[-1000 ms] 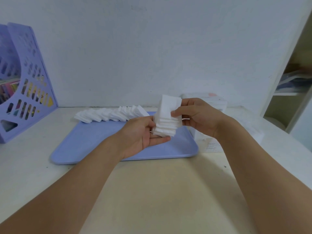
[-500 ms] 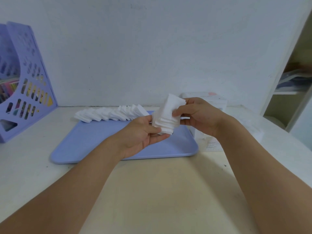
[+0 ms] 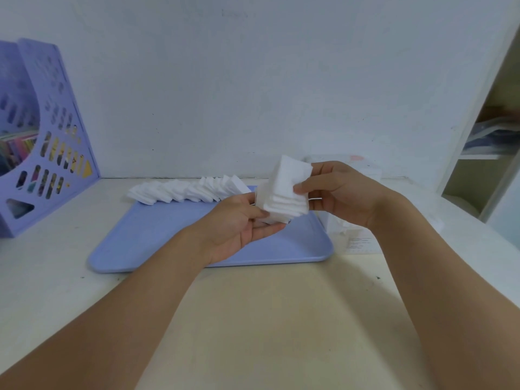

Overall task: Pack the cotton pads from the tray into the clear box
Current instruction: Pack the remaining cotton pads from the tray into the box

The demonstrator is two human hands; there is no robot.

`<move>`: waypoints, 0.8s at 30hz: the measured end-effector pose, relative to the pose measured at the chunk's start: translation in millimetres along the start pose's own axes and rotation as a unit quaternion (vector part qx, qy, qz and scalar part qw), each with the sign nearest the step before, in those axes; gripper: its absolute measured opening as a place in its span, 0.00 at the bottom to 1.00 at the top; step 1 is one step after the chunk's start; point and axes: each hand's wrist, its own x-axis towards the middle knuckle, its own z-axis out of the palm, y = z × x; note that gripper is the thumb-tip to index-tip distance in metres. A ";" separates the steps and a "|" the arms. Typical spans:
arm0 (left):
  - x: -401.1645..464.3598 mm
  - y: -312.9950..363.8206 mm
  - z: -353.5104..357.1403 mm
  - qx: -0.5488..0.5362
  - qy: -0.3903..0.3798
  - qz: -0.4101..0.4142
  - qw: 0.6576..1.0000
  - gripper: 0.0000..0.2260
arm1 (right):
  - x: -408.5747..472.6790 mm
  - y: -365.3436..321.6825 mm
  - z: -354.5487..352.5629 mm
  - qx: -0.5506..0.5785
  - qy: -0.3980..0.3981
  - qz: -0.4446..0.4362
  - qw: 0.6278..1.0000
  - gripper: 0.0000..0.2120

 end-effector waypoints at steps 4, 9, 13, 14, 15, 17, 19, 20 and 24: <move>-0.1 0.7 0.6 -0.014 -0.038 -0.002 0.999 0.15 | 0.8 2.2 3.8 -0.011 0.018 0.010 1.000 0.11; 0.8 1.1 -2.0 -0.080 -0.043 -0.024 0.996 0.17 | 1.1 3.4 4.5 -0.003 0.020 0.017 1.000 0.12; 0.0 0.3 -0.6 -0.044 -0.037 -0.008 0.998 0.16 | 0.3 3.6 5.2 0.001 0.014 0.014 1.000 0.13; -0.2 0.1 -0.3 -0.041 -0.034 -0.004 0.999 0.16 | 0.4 3.8 4.9 0.003 0.014 0.013 1.000 0.14; -0.1 0.1 -0.3 -0.044 -0.030 -0.003 0.999 0.16 | 0.8 4.2 4.6 0.002 0.019 0.011 1.000 0.14; 0.3 0.6 -0.6 -0.058 -0.025 -0.003 0.998 0.16 | 1.6 4.9 3.7 -0.005 0.029 0.005 1.000 0.14; 0.6 0.6 -0.8 -0.063 -0.019 -0.002 0.998 0.16 | 2.1 5.7 3.3 -0.007 0.031 0.002 0.999 0.14; 0.8 0.3 -1.0 -0.061 -0.016 0.000 0.998 0.15 | 2.3 6.0 3.4 -0.008 0.030 0.002 1.000 0.13; 0.8 -0.5 -1.7 -0.060 -0.011 0.001 0.998 0.15 | 3.1 6.0 3.2 -0.016 0.031 0.000 0.999 0.12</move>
